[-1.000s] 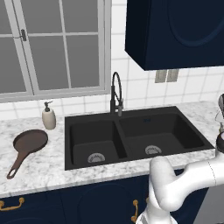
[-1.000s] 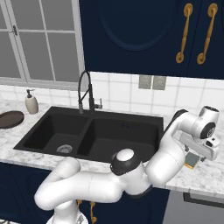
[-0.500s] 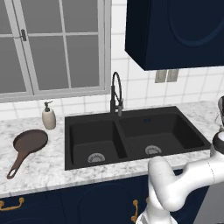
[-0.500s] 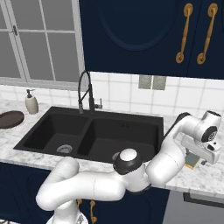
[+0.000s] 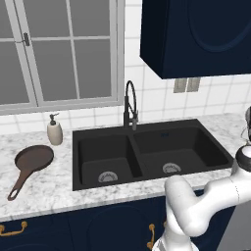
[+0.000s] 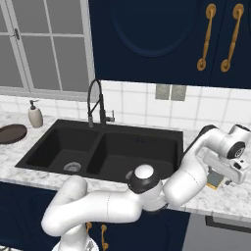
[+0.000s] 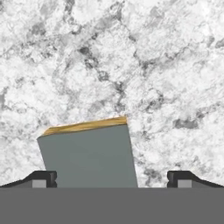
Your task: Pick the pan and sponge and place them into the sink. Then turn on the water.
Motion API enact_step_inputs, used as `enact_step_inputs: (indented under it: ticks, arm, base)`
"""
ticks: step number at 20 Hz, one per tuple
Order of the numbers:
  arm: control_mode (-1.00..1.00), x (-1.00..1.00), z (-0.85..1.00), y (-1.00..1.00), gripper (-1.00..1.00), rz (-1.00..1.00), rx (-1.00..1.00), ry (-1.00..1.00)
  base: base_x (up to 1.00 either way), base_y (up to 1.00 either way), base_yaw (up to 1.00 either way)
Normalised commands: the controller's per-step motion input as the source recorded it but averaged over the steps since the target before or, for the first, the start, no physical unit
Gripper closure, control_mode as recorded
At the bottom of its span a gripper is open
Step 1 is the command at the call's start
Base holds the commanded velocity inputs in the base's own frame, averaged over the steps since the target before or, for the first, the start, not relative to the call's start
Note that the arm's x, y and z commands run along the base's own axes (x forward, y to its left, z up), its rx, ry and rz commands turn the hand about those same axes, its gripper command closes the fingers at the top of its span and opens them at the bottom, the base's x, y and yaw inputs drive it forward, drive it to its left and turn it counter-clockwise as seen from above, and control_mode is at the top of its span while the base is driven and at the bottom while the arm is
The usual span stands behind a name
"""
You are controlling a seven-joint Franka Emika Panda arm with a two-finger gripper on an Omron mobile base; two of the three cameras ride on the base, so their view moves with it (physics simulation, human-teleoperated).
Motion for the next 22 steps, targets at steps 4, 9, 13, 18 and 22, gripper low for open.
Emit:
enact_step_inputs:
  ticks: [4,9,13,18,22]
  arm:
    - [-1.00,-0.13,0.00,0.03,-1.00,0.00,0.04,-0.03]
    - [-1.00,-0.01,0.00,0.10,-1.00,0.00,0.01,0.00]
    - [-1.00,0.00,0.00,0.30,-1.00,0.00,0.00,-0.01]
    - [-1.00,-0.06,-0.02,0.37,-1.00,0.00,0.00,0.00]
    - [-1.00,-0.27,-0.55,0.08,-1.00,0.00,0.00,0.00]
  base:
    - [0.00,0.00,0.00]
    - [0.00,0.00,0.00]
    - [0.00,0.00,0.00]
    - [0.00,0.00,0.00]
    - [0.00,0.00,0.00]
